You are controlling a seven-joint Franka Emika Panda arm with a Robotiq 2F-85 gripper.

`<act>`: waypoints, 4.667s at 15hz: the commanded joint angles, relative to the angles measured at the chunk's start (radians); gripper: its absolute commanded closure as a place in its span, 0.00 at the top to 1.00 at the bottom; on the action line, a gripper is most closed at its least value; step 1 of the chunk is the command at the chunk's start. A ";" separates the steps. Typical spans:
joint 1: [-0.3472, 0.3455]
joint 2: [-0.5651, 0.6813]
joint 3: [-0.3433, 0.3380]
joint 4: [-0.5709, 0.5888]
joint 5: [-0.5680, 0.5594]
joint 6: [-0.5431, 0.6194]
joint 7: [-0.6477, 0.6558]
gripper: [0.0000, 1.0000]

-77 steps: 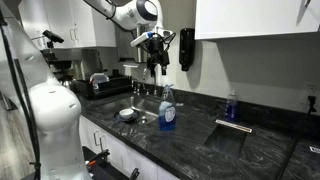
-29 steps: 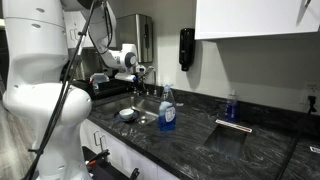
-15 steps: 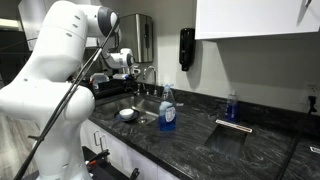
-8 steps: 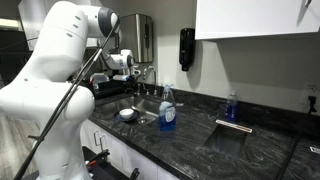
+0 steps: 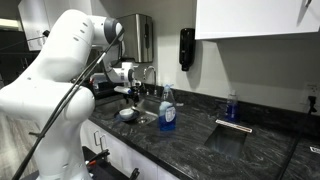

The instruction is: Remove the white bowl from the sink and put it on the counter

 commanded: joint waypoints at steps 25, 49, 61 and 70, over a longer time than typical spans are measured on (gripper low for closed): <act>0.034 0.237 -0.035 0.151 0.168 0.101 -0.113 0.73; 0.028 0.145 -0.067 0.046 0.187 0.130 -0.087 0.02; 0.016 -0.028 0.009 -0.005 0.193 0.112 -0.164 0.02; 0.026 -0.034 0.104 0.057 0.196 0.077 -0.272 0.02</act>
